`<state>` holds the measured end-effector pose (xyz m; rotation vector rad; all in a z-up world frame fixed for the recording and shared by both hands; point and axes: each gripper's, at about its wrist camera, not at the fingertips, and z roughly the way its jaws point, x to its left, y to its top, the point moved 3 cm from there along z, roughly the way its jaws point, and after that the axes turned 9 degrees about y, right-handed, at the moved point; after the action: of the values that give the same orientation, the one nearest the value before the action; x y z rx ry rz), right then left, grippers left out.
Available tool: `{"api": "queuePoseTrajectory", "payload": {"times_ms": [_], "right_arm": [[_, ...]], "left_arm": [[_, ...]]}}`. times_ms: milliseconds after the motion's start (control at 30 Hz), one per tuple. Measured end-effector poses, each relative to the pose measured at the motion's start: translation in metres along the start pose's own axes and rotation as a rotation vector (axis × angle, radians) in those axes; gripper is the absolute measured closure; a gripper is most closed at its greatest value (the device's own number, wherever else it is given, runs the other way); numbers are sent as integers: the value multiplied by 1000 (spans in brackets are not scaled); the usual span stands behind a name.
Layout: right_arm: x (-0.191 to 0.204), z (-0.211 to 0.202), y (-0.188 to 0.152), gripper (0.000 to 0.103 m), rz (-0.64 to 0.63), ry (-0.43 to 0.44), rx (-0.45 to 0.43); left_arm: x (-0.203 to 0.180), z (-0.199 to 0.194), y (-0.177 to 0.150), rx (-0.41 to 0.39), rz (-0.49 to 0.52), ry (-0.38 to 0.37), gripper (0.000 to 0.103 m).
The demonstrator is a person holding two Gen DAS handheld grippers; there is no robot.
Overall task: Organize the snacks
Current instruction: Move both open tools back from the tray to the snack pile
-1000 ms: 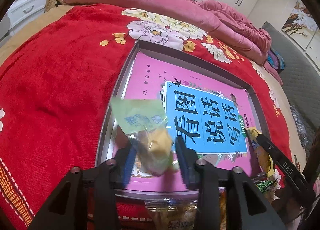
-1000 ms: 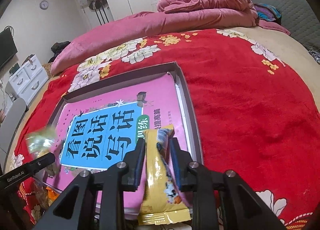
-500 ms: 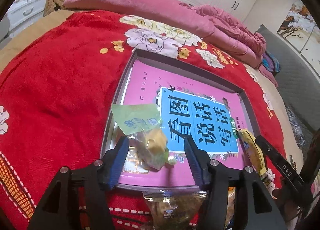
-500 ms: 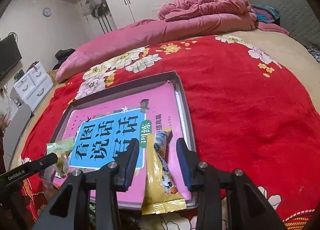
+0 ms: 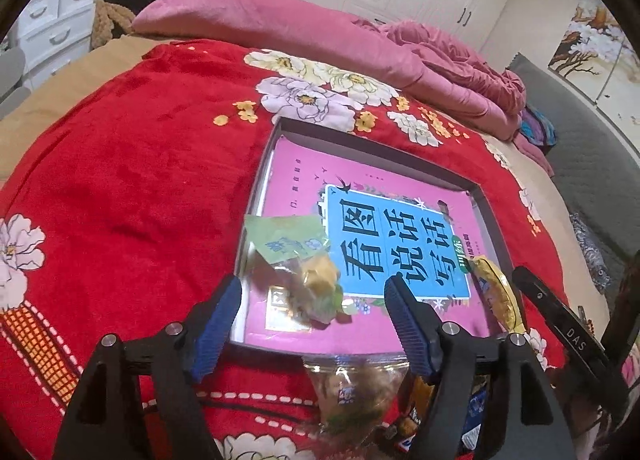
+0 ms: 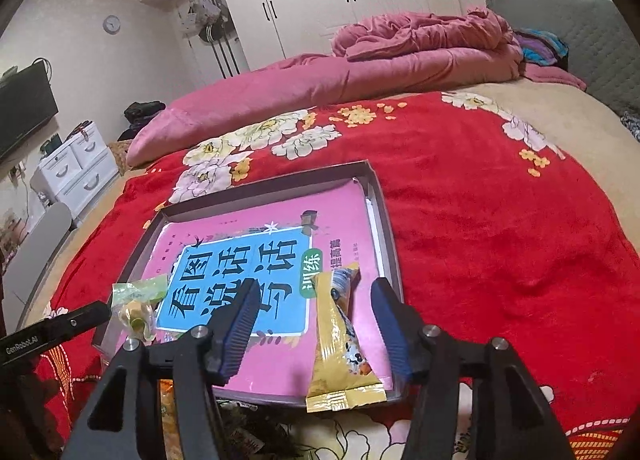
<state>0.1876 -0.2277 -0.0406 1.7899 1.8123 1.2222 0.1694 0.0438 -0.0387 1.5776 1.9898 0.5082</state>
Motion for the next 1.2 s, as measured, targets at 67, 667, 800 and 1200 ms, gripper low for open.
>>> {"api": "queuePoseTrajectory", "payload": {"times_ms": [67, 667, 800, 1200], "right_arm": [[1, -2, -1, 42, -1, -2, -3], [11, -18, -13, 35, -32, -13, 1], [10, -24, -16, 35, -22, -14, -3], [21, -43, -35, 35, -36, 2, 23]], "left_arm": [[3, -3, -1, -5, -3, 7, 27], [3, -14, -17, 22, 22, 23, 27], [1, -14, -21, 35, 35, 20, 27], [1, -25, -39, 60, 71, 31, 27]]}}
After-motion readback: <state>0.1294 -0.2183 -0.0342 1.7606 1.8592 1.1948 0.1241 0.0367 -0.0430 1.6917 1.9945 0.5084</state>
